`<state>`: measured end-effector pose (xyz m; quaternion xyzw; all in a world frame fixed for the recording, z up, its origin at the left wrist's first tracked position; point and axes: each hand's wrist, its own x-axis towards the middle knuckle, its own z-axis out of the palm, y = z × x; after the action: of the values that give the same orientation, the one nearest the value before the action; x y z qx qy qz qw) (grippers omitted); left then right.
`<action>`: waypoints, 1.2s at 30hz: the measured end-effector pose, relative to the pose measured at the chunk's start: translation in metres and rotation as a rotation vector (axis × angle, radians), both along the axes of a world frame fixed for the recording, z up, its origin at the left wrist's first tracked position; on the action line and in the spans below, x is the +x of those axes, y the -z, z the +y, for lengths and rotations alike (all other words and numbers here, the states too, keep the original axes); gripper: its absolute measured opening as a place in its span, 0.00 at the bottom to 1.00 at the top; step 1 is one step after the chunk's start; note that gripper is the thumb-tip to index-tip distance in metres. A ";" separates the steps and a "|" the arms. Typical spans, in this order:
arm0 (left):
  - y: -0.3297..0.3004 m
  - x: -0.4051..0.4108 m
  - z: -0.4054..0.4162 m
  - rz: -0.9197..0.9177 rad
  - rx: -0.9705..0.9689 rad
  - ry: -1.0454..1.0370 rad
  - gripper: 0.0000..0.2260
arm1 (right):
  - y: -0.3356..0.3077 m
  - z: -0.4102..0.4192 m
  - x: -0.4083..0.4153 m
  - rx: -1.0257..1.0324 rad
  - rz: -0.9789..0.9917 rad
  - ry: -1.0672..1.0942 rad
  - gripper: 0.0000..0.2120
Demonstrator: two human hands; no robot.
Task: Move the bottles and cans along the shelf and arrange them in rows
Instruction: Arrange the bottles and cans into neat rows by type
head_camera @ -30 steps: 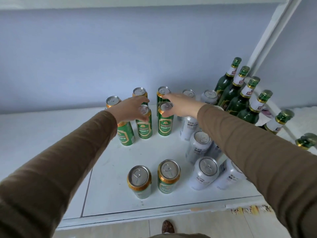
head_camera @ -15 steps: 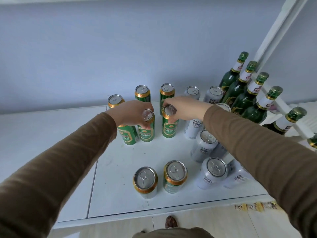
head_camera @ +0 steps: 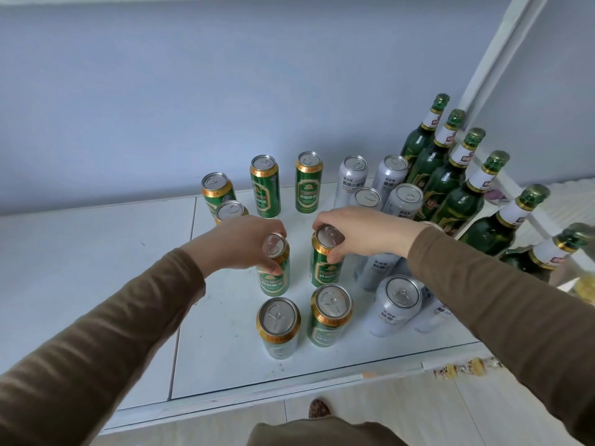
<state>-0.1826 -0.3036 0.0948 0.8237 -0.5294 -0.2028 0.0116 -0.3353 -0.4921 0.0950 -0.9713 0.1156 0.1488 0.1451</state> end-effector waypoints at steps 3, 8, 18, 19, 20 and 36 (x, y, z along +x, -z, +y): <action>0.004 -0.001 0.002 0.017 -0.005 -0.001 0.28 | 0.003 0.004 -0.003 0.004 -0.015 -0.007 0.34; 0.005 0.000 0.002 0.021 -0.003 0.007 0.29 | 0.009 0.009 -0.001 0.013 -0.027 -0.020 0.34; 0.005 0.006 0.000 0.064 0.019 0.009 0.29 | 0.011 0.015 0.005 -0.013 -0.034 -0.017 0.35; 0.005 0.006 -0.001 0.072 0.016 0.005 0.29 | 0.011 0.015 0.006 -0.015 -0.028 -0.017 0.35; 0.005 0.005 -0.001 0.076 0.015 0.001 0.29 | 0.011 0.015 0.006 -0.019 -0.019 -0.019 0.35; -0.033 0.038 -0.012 0.171 -0.313 -0.161 0.31 | -0.033 -0.023 0.046 0.118 -0.332 0.193 0.34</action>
<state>-0.1447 -0.3157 0.1282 0.8314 -0.4838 -0.1859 0.2006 -0.2889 -0.5147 0.1278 -0.9567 0.1737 -0.0216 0.2326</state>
